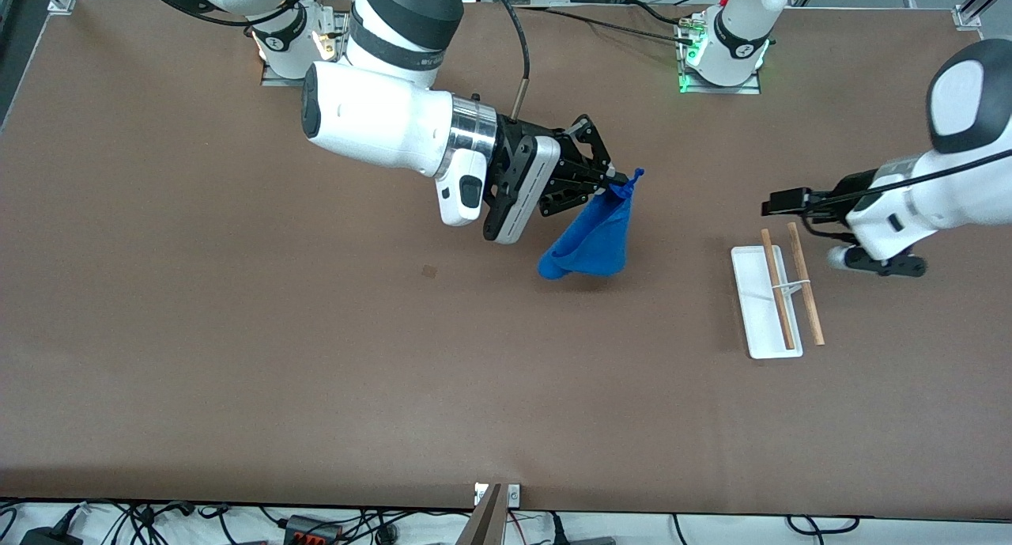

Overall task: Pass towel and hang on rack
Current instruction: 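Lift the towel with the right gripper toward the rack, then reach the left gripper to the hanging towel beside the right gripper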

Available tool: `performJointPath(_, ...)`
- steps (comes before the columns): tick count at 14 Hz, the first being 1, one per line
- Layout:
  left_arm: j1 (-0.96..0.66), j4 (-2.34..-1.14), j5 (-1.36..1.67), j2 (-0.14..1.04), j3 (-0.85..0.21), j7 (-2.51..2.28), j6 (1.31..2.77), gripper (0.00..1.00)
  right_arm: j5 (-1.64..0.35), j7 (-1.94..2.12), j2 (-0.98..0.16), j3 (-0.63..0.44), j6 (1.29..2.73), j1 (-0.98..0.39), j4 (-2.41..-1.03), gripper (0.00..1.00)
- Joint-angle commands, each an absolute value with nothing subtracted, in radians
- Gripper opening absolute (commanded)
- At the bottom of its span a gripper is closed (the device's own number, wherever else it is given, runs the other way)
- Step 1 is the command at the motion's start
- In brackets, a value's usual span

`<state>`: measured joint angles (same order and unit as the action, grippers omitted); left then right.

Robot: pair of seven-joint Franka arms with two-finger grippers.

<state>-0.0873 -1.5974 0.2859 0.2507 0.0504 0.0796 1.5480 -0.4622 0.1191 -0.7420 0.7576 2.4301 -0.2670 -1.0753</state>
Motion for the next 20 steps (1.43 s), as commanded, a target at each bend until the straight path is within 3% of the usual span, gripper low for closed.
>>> performJointPath(1,-0.104,-1.6,0.325,0.265,0.035,0.202,1.586,1.0,-0.471,0.115,-0.742,0.759,2.457,-0.273,-1.081,0.0)
performJointPath(5,-0.104,-1.664,0.38,0.288,-0.023,0.633,1.722,1.0,-0.468,0.127,-0.741,0.759,2.459,-0.273,-1.081,0.0)
performJointPath(15,-0.104,-2.028,0.698,0.227,-0.11,1.167,2.112,1.0,-0.439,0.132,-0.741,0.759,2.548,-0.285,-1.126,0.0)
performJointPath(20,-0.104,-2.057,0.732,0.236,-0.184,1.247,2.238,1.0,-0.439,0.132,-0.741,0.759,2.549,-0.284,-1.131,0.0)
